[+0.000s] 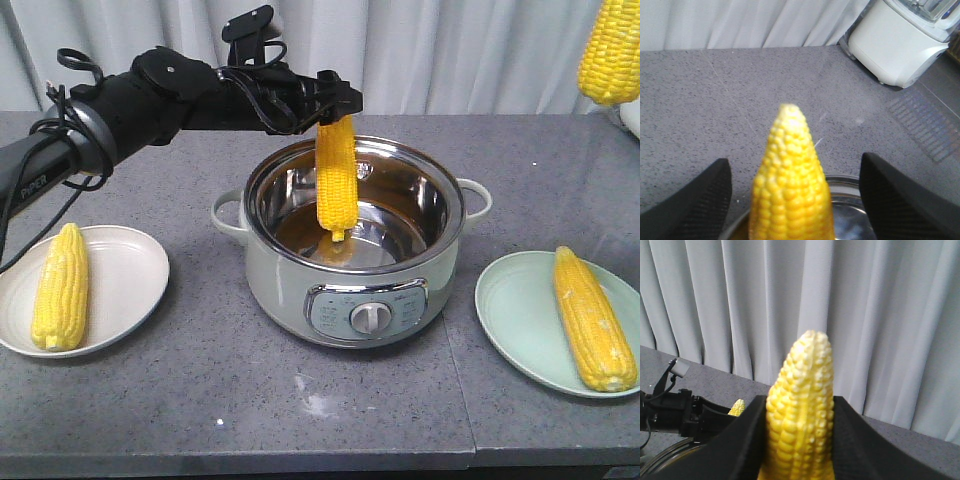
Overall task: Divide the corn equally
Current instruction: 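Reach the left gripper into the pot and grasp the last cob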
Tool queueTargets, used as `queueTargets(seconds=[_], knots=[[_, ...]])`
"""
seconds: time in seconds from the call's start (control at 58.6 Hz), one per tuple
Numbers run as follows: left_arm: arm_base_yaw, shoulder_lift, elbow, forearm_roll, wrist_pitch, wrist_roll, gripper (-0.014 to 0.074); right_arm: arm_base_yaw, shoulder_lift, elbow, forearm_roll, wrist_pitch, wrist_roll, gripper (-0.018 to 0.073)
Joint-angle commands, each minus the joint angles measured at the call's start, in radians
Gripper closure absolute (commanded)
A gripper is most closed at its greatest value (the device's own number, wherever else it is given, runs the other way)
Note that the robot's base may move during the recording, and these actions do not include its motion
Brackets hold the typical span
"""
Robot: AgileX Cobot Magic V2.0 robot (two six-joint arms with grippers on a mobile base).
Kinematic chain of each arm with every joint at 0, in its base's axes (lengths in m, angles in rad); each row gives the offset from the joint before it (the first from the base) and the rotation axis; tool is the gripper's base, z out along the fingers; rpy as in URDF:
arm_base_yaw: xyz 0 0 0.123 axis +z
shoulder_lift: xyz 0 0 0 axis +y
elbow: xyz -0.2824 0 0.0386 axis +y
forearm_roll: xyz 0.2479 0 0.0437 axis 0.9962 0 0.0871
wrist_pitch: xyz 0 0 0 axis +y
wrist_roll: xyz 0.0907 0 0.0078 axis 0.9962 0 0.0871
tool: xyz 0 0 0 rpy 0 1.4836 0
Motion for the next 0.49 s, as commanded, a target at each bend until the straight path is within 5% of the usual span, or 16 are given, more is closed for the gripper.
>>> queueTargets(seconds=[0.0,0.136,0.375,0.478], knots=[[-0.016,-0.056,-0.034,-0.051,-0.042,-0.007,0.0085,-0.008,-0.023,-0.031,0.035,-0.053,-0.003,0.0564],[-0.022,-0.052,-0.034,-0.05,-0.049,-0.007,0.0184,-0.008,-0.023,-0.031,0.035,-0.053,-0.003,0.0564],[-0.022,-0.06,-0.034,-0.053,-0.032,-0.007,0.0594,-0.008,-0.023,-0.031,0.034,-0.053,-0.003,0.0564],[-0.022,-0.079,-0.034,-0.055,-0.018,-0.006,0.0604,-0.008,-0.023,-0.031,0.034,-0.052,-0.002,0.0564]])
